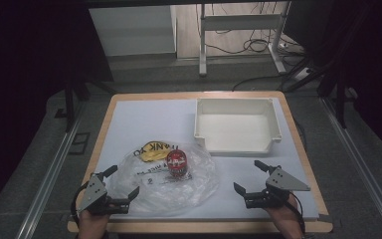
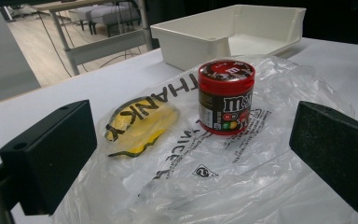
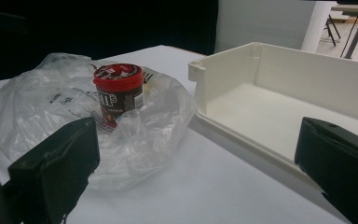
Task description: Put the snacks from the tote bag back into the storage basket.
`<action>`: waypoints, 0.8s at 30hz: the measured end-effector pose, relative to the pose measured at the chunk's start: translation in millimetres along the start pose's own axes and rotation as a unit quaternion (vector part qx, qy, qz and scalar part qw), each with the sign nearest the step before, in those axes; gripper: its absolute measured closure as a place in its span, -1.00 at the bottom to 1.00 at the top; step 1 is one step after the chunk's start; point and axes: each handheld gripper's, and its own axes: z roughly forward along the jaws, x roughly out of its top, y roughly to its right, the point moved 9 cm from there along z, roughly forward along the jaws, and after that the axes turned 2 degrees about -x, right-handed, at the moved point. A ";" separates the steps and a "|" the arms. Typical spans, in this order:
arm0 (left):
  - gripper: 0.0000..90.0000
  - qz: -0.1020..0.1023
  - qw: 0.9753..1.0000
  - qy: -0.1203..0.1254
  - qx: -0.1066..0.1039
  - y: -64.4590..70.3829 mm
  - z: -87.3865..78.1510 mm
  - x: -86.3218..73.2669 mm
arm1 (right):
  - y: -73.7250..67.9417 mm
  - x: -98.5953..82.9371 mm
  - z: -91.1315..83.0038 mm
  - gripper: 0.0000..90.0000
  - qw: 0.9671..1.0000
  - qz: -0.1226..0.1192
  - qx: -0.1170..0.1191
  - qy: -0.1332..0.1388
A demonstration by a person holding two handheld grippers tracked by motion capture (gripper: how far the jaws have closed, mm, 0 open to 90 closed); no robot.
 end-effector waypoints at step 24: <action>-0.99 0.003 1.000 0.001 0.005 -1.7 -1.0 0.3 | -22.0 5.9 28.8 -1.00 0.999 0.001 0.035 -0.016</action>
